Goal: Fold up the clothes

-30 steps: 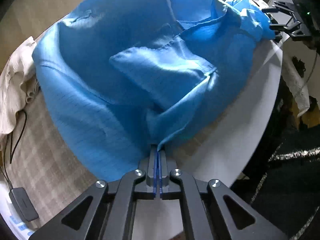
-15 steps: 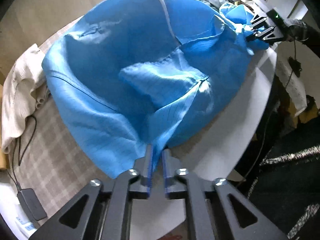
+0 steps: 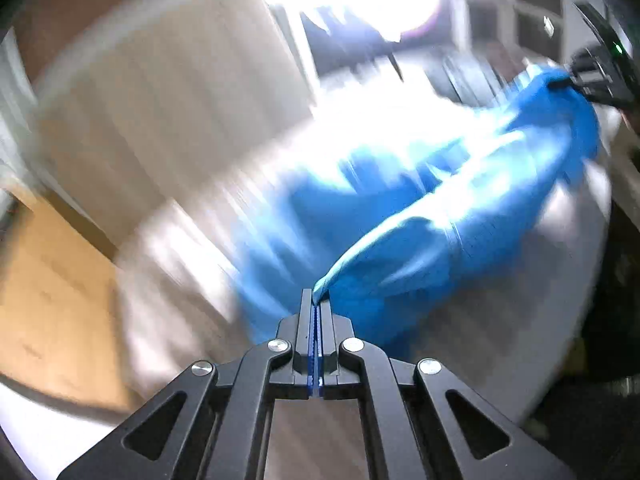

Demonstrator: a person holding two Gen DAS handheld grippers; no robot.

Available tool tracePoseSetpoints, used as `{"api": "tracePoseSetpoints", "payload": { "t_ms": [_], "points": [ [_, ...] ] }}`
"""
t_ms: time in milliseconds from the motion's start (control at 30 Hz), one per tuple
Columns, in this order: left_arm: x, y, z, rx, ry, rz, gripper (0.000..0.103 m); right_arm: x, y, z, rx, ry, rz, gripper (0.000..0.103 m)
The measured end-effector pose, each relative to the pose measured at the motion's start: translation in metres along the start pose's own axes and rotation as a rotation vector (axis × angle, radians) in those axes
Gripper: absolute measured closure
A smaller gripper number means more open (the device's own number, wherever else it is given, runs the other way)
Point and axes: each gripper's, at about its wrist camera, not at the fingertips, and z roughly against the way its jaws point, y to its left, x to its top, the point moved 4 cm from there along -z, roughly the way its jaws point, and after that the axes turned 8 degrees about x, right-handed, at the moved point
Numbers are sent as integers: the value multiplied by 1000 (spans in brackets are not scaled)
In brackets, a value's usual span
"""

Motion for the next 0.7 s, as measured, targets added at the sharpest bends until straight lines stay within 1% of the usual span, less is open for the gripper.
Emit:
{"api": "tracePoseSetpoints", "payload": {
  "t_ms": [67,100,133,167,200,267,300,333,400,500,567,600,700],
  "points": [
    [46,33,38,92,-111,69,103,48,-26,36,-55,-144,-76,103],
    [70,49,63,131,-166,104,103,69,-32,57,-76,-206,-100,103],
    [93,64,90,170,-223,139,103,87,-42,85,-94,-269,-119,103],
    [110,77,113,207,-273,161,103,100,-49,113,-100,-323,-136,103],
    [124,84,145,240,-315,176,103,112,-56,141,-104,-375,-152,103],
    [148,91,207,302,-389,196,103,127,-63,204,-134,-467,-143,103],
    [158,90,242,332,-422,192,103,134,-66,236,-150,-513,-138,103],
    [165,88,269,367,-448,180,103,136,-66,259,-165,-539,-131,103],
    [178,84,315,432,-490,158,103,140,-65,304,-194,-587,-117,103],
    [188,80,374,498,-539,150,103,142,-59,359,-243,-647,-87,103],
    [193,78,401,522,-564,138,103,143,-54,396,-276,-686,-66,103],
    [195,78,400,523,-562,131,103,144,-52,414,-293,-706,-56,103],
    [203,78,388,520,-546,109,103,144,-52,441,-336,-739,-38,103]
  ]
}}
